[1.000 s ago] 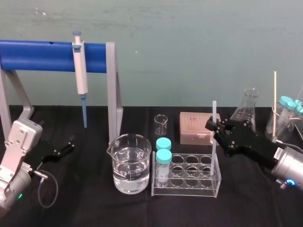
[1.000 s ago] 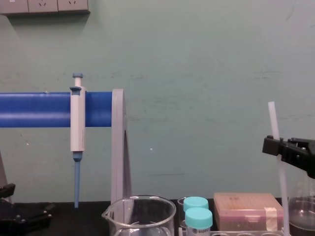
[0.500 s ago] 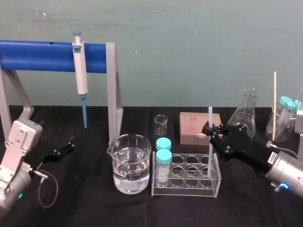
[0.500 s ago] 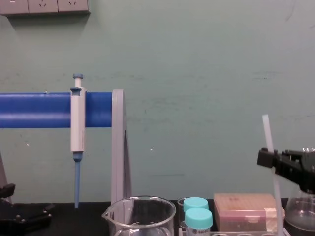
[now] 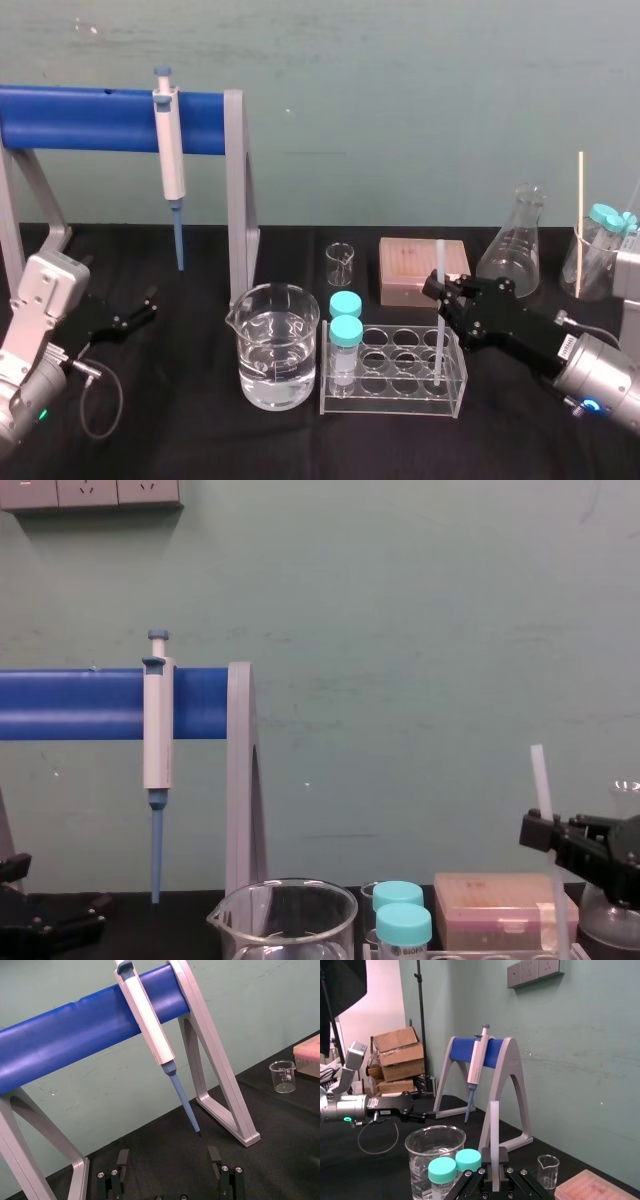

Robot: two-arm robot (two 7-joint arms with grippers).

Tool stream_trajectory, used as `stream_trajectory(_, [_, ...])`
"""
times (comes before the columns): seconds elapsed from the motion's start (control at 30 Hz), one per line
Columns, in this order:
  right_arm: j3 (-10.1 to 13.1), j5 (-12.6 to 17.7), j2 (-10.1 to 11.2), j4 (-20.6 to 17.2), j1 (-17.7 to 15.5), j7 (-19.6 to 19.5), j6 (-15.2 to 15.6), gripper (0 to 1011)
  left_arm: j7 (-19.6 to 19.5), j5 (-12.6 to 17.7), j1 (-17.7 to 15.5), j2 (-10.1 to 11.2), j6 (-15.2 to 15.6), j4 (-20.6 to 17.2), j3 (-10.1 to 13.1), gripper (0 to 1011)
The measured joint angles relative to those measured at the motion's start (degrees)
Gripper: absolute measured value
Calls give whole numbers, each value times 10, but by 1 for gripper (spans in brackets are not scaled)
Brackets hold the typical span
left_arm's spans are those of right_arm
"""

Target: Pick up the stirring rod with one hand, then place it down.

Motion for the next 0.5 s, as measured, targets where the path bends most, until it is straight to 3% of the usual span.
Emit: stream_trajectory(0.5, [-6,-17,-6,18,4,-7,11,72,0,0,0,0,0,0,0,1000])
